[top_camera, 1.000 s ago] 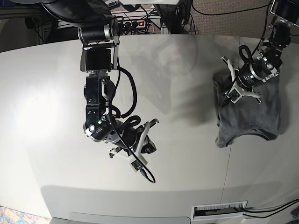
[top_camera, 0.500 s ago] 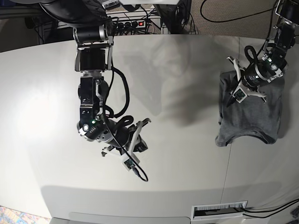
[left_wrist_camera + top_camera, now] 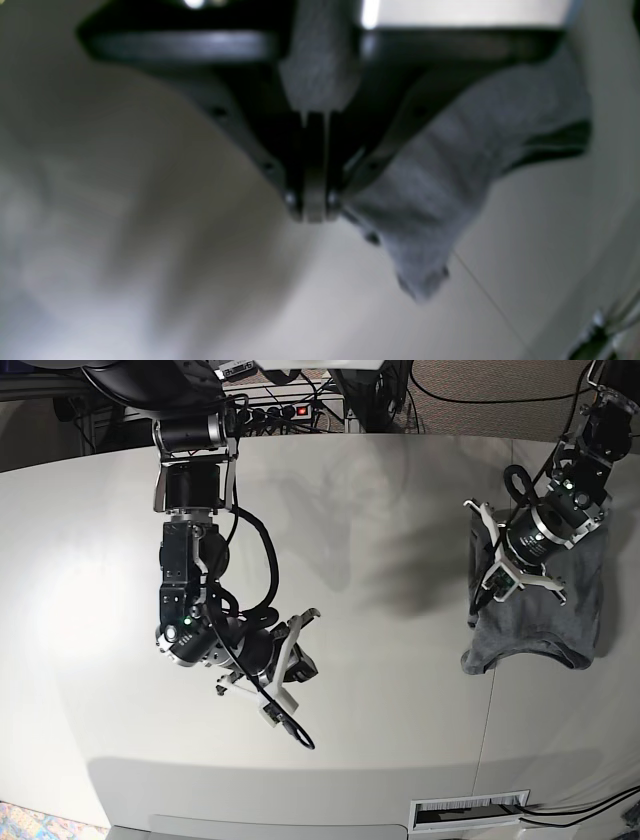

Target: Fold the T-shirt properly

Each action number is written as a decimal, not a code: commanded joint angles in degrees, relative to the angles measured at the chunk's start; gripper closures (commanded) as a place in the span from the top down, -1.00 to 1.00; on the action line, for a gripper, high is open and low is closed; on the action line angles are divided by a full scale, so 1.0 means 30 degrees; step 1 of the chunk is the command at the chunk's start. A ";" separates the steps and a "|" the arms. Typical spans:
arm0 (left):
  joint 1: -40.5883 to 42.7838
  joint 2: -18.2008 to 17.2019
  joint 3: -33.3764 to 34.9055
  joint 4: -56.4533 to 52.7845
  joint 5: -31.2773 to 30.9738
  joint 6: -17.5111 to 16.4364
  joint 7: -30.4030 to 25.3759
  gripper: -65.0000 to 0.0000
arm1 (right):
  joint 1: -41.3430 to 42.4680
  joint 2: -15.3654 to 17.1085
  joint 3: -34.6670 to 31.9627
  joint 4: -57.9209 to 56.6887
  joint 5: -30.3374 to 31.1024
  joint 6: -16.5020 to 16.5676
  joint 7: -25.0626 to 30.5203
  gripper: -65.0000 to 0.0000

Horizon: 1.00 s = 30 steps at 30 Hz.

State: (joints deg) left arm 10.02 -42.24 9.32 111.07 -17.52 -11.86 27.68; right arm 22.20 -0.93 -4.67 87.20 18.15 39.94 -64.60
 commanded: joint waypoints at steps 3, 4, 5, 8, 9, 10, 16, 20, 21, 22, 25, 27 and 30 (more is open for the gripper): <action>-0.0117 -0.0335 -0.0168 0.1195 -0.0036 0.1144 0.0510 -1.00 | -0.0051 0.0685 -0.0029 0.0801 0.0605 0.0019 -0.0007 -0.95; -0.0087 -0.0335 -0.0168 0.1392 -0.0029 0.1530 0.0743 -1.00 | -0.0313 0.0933 -0.0029 0.0882 0.0685 0.0019 -0.0015 -0.98; -0.0007 -0.0335 -0.0168 0.1545 -0.0022 0.1945 0.0933 -1.00 | -0.0656 0.1173 -0.0029 0.1013 0.0721 0.0019 -0.0022 -1.00; 0.0597 -0.0328 -0.0372 0.1887 -0.0015 0.2579 0.1137 -1.00 | -0.1785 0.1916 -0.0029 0.1821 0.1035 0.0019 -0.0066 -1.00; 0.0933 -0.0328 -0.0561 0.2004 0.0000 0.2652 0.1137 -1.00 | -0.2178 0.2186 -0.0029 0.2200 0.1268 0.0019 -0.0066 -1.00; 0.1326 -0.0321 -0.0816 0.2149 0.0000 0.2688 0.1137 -1.00 | -0.2616 0.2448 -0.0029 0.2601 0.1537 0.0019 -0.0095 -1.00; 0.4218 -0.0313 -0.3752 0.2703 -0.0641 0.2681 0.1129 -1.00 | -0.5282 0.3621 0.0262 0.4881 0.1953 0.0019 -0.0058 -1.00; 0.6404 -0.0299 -0.5931 0.2703 -0.1727 0.2667 0.0772 -1.00 | -0.7016 0.3745 0.1581 0.6251 0.1967 0.0019 0.0051 -1.00; 0.6892 -0.0255 -0.6360 0.2703 -0.1858 0.2667 0.0619 -1.00 | -0.7482 0.3752 0.1996 0.6477 0.2033 0.0019 0.0219 -1.00; 0.7308 -0.0182 -0.6768 0.2703 -0.1996 0.2667 0.0619 -1.00 | -0.7941 0.3752 0.2441 0.6703 0.2098 0.0019 0.0357 -1.00; 0.8531 0.0226 -0.7810 0.2703 -0.2331 0.2659 0.0627 -1.00 | -0.9355 0.3759 0.3745 0.7373 0.2594 0.0019 0.0444 -1.00; 0.9304 0.0685 -0.8378 0.2703 -0.2331 0.2645 0.0627 -1.00 | -1.0287 0.3759 0.4612 0.7810 0.3162 0.0019 0.0459 -1.00; 1.0265 0.1435 -0.8990 0.2703 -0.2324 0.2586 0.0627 -1.00 | -1.1562 0.3752 0.5807 0.8357 0.3628 0.0019 0.0466 -1.00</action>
State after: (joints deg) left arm 40.60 -37.06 -17.04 118.28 -24.51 -4.49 30.63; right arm -12.86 9.98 12.49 111.24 28.25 39.99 -64.23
